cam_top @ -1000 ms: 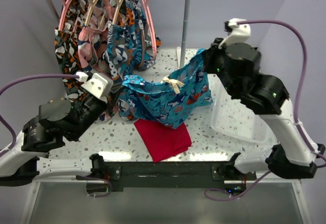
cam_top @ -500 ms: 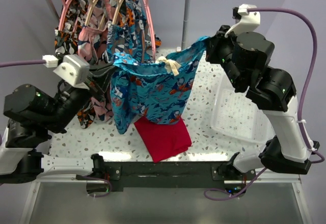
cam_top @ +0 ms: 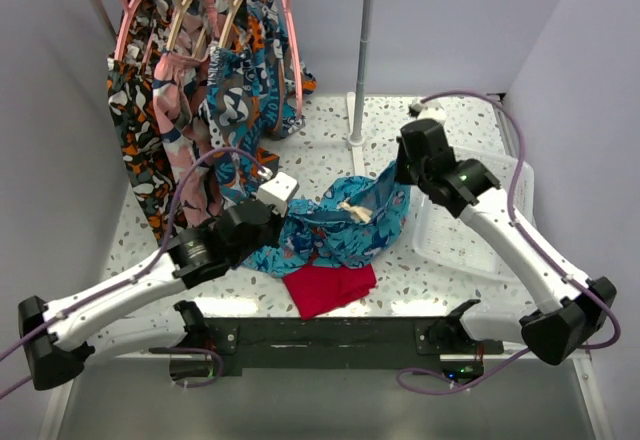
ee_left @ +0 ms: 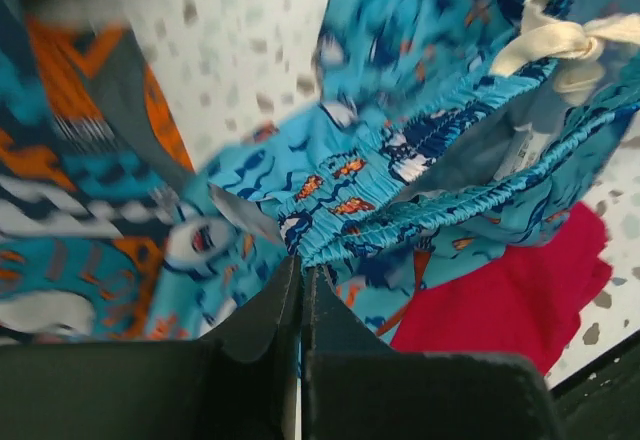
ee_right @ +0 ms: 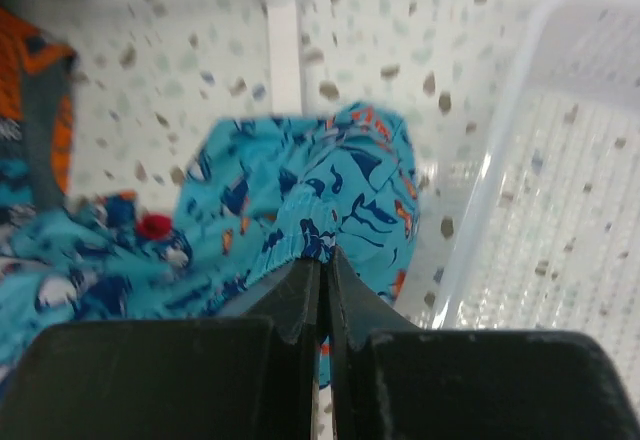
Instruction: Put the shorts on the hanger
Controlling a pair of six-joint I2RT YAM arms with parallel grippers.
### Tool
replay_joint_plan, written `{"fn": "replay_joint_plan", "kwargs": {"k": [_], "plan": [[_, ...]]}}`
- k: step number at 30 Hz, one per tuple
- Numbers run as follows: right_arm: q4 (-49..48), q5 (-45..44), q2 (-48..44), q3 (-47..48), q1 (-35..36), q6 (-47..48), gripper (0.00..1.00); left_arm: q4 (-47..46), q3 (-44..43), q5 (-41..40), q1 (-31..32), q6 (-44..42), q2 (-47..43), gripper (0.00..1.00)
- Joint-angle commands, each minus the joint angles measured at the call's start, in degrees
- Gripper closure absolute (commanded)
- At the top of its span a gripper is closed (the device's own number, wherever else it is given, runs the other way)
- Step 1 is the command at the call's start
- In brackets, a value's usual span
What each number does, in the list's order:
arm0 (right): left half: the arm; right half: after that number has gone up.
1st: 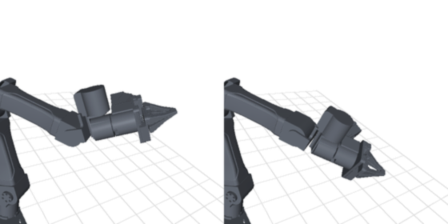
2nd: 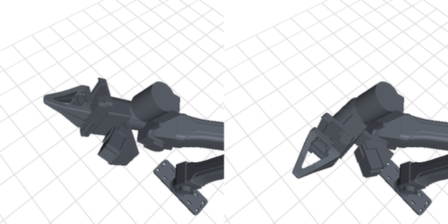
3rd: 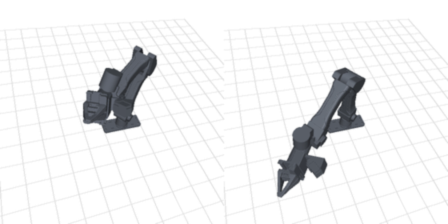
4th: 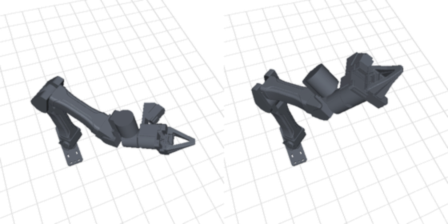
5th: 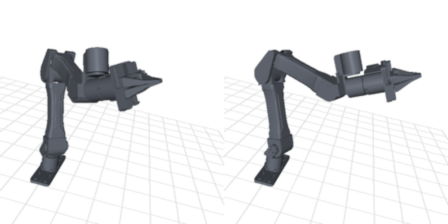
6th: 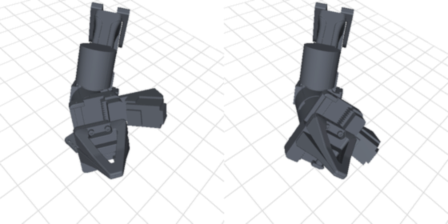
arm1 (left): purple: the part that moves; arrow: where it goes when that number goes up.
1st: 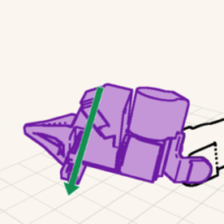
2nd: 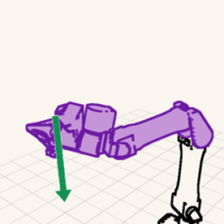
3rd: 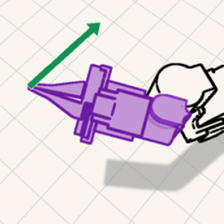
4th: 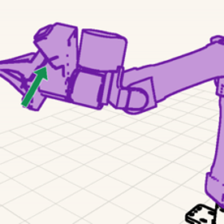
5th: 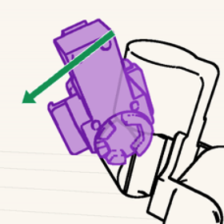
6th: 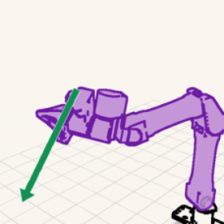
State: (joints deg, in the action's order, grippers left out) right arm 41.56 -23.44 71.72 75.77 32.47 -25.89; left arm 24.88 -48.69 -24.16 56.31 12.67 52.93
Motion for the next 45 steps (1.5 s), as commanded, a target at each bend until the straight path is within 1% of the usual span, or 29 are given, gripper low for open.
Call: {"fn": "replay_joint_plan", "kwargs": {"k": [1,2,5,6,8,11,12,14,15,17,19,20,22,23,24,25,26,27,28,29,31,32,33,34,35,38,41,43,45], "plan": [[-7.89,5.42,-1.68,-9.57,-1.53,-4.34,1.0,-8.44,9.02,12.2,-3.93,15.8,2.44,1.0],[-8.68,5.42,-0.98,-12.37,-1.62,-4.61,1.0,-10.01,9.83,14.3,-3.93,17.38,2.79,1.0],[-9.56,5.77,0.52,-15.64,-1.79,-5.49,1.0,-10.82,11.42,16.07,-4.02,18.18,2.71,0.99],[-9.83,6.12,0.7,-16.08,-1.88,-5.84,1.0,-10.47,11.25,16.42,-3.93,18.1,1.75,0.93],[-10.01,6.91,0.79,-16.7,-1.88,-6.1,1.0,-8.29,10.72,16.78,-3.93,17.74,0.43,0.88],[-9.57,7.18,0.26,-17.14,-1.79,-6.45,1.0,-4.33,8.88,16.78,-4.02,18.18,-3.08,0.59],[-9.57,7.09,-0.52,-17.32,-1.88,-6.8,1.0,-3.62,8.09,17.39,-4.02,18.27,-3.96,0.46],[-9.74,7.18,-1.32,-18.02,-1.79,-6.98,1.0,-1.69,7.12,17.93,-3.93,18.27,-6.68,0.38],[-9.83,7.18,-1.58,-18.2,-1.79,-7.24,1.0,-0.81,5.55,17.57,-4.11,18.36,-7.48,0.31],[-9.57,7.18,-1.94,-18.29,-1.79,-7.42,1.0,1.13,3.17,17.22,-4.11,17.66,-9.23,0.27],[-9.48,7.36,-1.68,-18.2,-1.79,-7.51,1.0,2.7,-1.92,16.17,-4.02,16.87,-9.51,0.26],[-9.39,7.36,-1.59,-18.11,-1.79,-7.6,1.0,3.93,-7.25,14.95,-4.11,16.69,-8.38,0.27],[-9.39,7.62,-1.06,-18.02,-1.79,-7.77,1.0,7.52,-13.95,11.62,-4.02,15.38,-5.83,0.28],[-9.31,7.8,-0.89,-18.02,-1.88,-7.77,1.0,8.68,-20.94,10.38,-4.11,14.5,-2.86,0.31],[-9.31,7.97,-0.8,-18.02,-1.8,-7.77,1.0,9.73,-24.49,9.06,-4.02,13.88,-1.18,0.32],[-9.31,8.15,-0.53,-18.02,-1.79,-7.69,1.0,11.75,-28.01,5.48,-4.02,12.66,0.49,0.32],[-9.31,8.15,-0.53,-18.02,-1.71,-7.68,1.0,12.72,-34.83,3.27,-4.02,11.86,4.08,0.34],[-9.31,8.32,-0.53,-18.02,-1.79,-7.68,1.0,13.34,-38.12,1.42,-4.02,11.07,5.77,0.34],[-9.39,8.24,-0.53,-18.11,-1.79,-7.77,1.0,13.78,-41.02,-2.6,-4.02,8.98,7.52,0.35],[-9.48,8.41,-0.45,-18.11,-1.79,-7.77,1.0,13.87,-46.36,-4.73,-4.02,7.91,11.11,0.34],[-9.57,8.85,-0.36,-17.76,-1.79,-7.86,1.0,13.53,-51.22,-10.45,-4.11,3.78,14.99,0.34],[-9.74,8.94,-0.18,-17.67,-1.79,-7.86,1.0,13.7,-56.12,-12.29,-4.11,2.46,19.19,0.34],[-9.83,9.11,-0.09,-17.41,-1.79,-7.77,1.0,13.61,-58.52,-16.14,-4.11,-0.68,21.41,0.34],[-10.01,9.46,-0.01,-17.23,-1.79,-7.77,1.0,13.79,-60.98,-18.35,-4.02,-1.93,25.95,0.34],[-9.92,10.34,0.17,-16.97,-1.79,-7.77,1.0,13.87,-65.7,-19.94,-4.11,-2.99,28.17,0.34],[-9.57,11.48,0.61,-16.09,-1.79,-7.69,1.0,13.44,-73.44,-23.12,-4.98,-5.98,35.74,0.33],[-9.92,12.54,0.61,-16.44,-1.71,-7.86,1.0,10.63,-77.68,-25.14,-5.6,-9.32,41.02,0.34],[-10.36,13.16,0.52,-16.97,-1.71,-8.03,1.0,9.83,-79.97,-29.61,-5.78,-11.96,44.96,0.34],[-10.45,13.25,0.35,-17.49,-1.71,-8.12,1.0,8.7,-80.87,-31.64,-6.39,-12.4,46.47,0.34]]}}
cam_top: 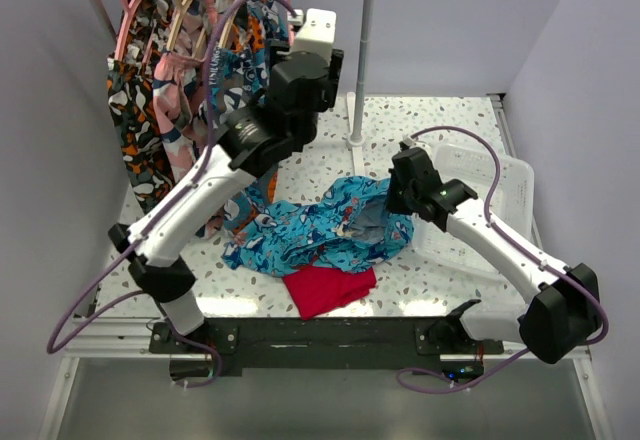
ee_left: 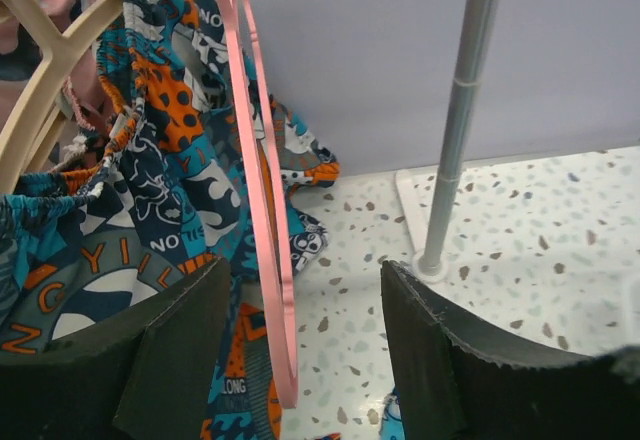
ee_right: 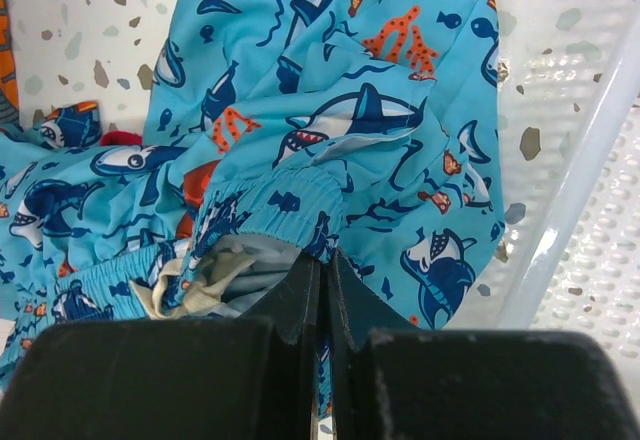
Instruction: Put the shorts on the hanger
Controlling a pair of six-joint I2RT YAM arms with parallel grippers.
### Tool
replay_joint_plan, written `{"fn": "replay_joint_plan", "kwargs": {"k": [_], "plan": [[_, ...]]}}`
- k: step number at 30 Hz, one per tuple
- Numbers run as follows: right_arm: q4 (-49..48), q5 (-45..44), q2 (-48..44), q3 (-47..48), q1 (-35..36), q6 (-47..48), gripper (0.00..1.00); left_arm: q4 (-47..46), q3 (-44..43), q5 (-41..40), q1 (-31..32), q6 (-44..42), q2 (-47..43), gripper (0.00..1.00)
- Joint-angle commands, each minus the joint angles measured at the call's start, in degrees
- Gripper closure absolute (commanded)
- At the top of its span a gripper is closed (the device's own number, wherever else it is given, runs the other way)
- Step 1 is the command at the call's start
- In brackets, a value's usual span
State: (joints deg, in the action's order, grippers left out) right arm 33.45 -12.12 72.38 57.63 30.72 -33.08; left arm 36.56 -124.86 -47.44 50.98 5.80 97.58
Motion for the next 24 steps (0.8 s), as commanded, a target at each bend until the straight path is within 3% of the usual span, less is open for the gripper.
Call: {"fn": "replay_joint_plan", "kwargs": {"k": [1,8,18,20,23,24], "plan": [[-2.25,1.84,-0.4,0.47,0.04,-0.85,1.0,-3.24,-4.52,-8.46,-1.41,-5.54,2.78,0.34],[-2.08,2.01,-1.45,-0.23,0.04,-0.58,1.0,-3.16,-4.95,-8.55,-3.34,-6.78,6.92,0.35],[-3.83,3.68,-1.98,-2.34,0.04,-0.85,1.0,0.0,-3.46,2.24,-9.49,0.34,7.36,0.44],[-4.1,3.6,-2.42,-2.78,0.04,-0.67,1.0,-0.52,-2.41,4.45,-10.46,0.7,6.75,0.49],[-4.1,3.51,-2.59,-2.78,0.04,-0.67,1.0,-2.45,-0.22,6.04,-10.38,0.35,5.26,0.65],[-3.84,3.51,-2.68,-2.78,0.04,-0.67,1.0,-2.89,0.22,6.31,-10.38,0.26,4.56,0.77]]}}
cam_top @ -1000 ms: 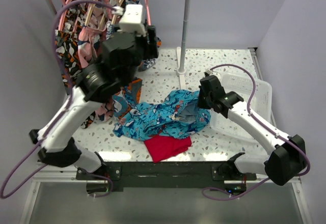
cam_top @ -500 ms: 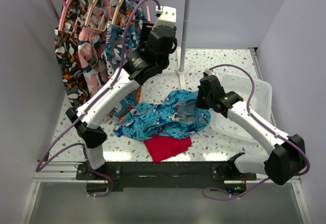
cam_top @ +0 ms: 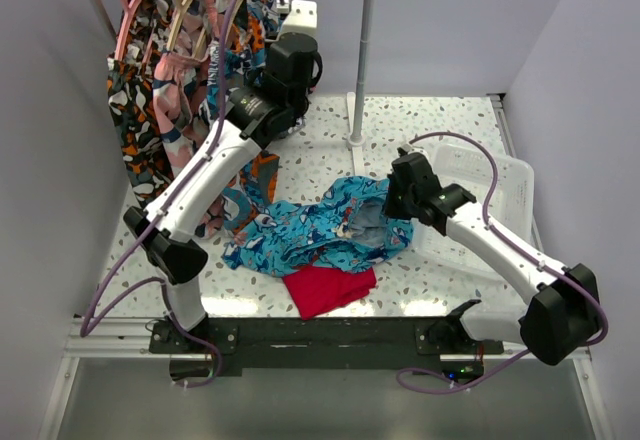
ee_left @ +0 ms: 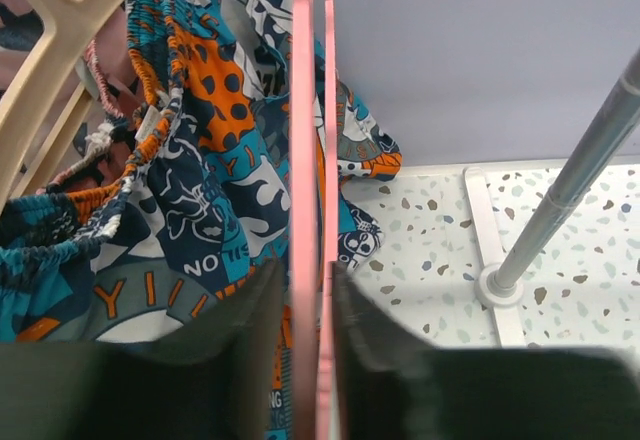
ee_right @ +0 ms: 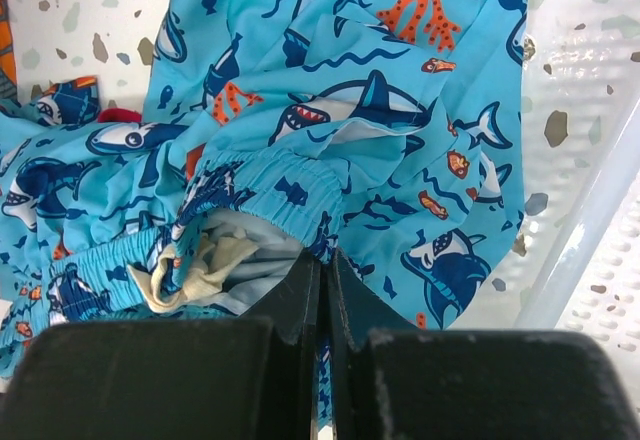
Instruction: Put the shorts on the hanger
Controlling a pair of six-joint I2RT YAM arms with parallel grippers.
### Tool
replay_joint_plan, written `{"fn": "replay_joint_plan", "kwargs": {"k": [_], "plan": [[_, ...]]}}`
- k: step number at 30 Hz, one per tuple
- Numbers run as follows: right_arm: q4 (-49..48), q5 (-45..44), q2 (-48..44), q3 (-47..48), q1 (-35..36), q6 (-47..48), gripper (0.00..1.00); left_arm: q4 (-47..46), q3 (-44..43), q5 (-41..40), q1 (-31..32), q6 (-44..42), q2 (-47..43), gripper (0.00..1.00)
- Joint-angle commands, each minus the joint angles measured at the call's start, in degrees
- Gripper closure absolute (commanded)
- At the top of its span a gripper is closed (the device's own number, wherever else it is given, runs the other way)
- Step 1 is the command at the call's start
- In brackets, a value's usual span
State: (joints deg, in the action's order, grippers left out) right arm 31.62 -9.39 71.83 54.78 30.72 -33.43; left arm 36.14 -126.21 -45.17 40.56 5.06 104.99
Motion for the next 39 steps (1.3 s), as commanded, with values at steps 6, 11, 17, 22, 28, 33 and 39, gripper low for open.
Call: {"fn": "replay_joint_plan", "kwargs": {"k": [6,11,17,22,28,33,39], "plan": [[-2.09,1.57,-2.92,0.06,-0.05,0.21,1.0,-5.11,3.25,2.45,-0.04,-1.54,-5.4,1.0],[-1.65,0.95,-3.98,-0.2,0.04,1.0,1.0,-7.83,4.48,2.98,0.05,-3.3,-8.3,1.0],[-2.7,1.56,-3.81,-1.35,0.04,0.82,1.0,-8.9,8.26,3.68,-0.04,-4.53,-11.91,1.0],[-3.14,1.74,-3.89,-1.61,0.04,0.91,1.0,-9.06,14.05,6.4,0.05,-3.83,-15.77,1.0],[-3.49,1.65,-3.81,-1.61,0.04,1.44,1.0,-11.44,23.02,9.04,-0.04,-3.48,-22.28,1.0],[-3.67,1.04,-3.28,-1.87,0.04,1.88,1.0,-14.87,30.22,11.41,0.05,-4.18,-28.6,1.0],[-3.49,0.34,-3.63,-1.96,0.04,2.58,1.0,-10.22,35.24,18.35,0.05,-3.22,-34.93,1.0]]}}
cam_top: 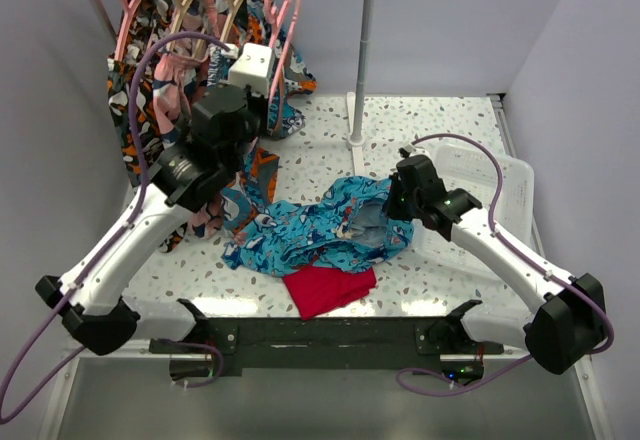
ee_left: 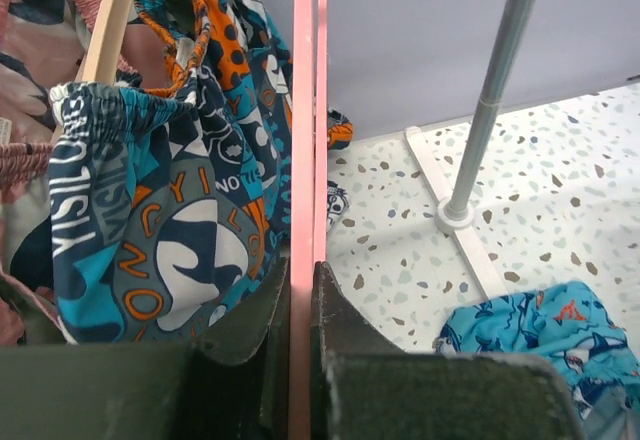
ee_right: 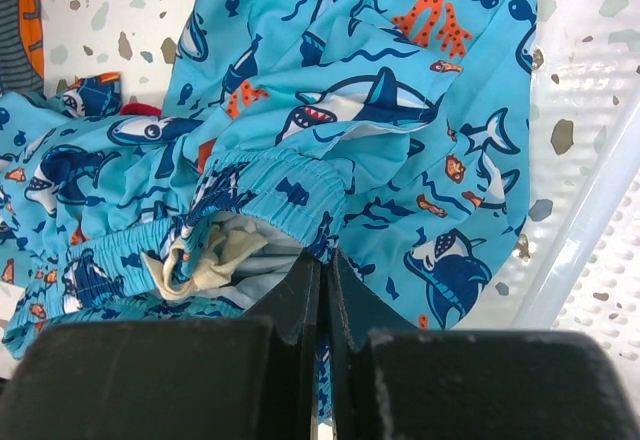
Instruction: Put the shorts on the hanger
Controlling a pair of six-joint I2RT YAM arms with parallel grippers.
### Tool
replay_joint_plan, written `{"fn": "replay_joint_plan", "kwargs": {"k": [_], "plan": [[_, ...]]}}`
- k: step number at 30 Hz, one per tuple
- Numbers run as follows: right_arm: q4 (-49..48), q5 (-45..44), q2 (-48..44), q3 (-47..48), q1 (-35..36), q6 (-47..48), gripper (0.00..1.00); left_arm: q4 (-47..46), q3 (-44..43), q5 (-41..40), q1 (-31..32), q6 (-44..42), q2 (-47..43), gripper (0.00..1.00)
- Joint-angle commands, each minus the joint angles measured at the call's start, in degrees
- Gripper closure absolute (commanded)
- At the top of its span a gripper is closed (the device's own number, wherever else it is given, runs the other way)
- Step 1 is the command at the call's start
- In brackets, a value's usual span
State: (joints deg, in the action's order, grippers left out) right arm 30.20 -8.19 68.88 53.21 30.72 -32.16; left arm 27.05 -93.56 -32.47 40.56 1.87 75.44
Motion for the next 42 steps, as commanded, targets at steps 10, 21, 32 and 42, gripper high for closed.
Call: {"fn": "replay_joint_plan", "kwargs": {"k": [10,21,32,42], "plan": [[1.27,-4.82,-3.58,1.89,0.04,3.77,1.0,11.52,23.49,25.15,0.05,3.75,-26.2,1.0],[3.03,-8.16,-0.24,5.76,0.04,5.44,1.0,21.2,33.88,40.99,0.05,5.78,-40.45,1.0],[4.17,-9.57,3.27,9.28,0.04,5.88,1.0,22.43,35.02,47.32,0.57,5.43,-43.45,1.0],[4.96,-9.75,4.07,11.56,0.04,6.06,1.0,22.52,35.38,45.66,2.33,5.43,-42.92,1.0]]}}
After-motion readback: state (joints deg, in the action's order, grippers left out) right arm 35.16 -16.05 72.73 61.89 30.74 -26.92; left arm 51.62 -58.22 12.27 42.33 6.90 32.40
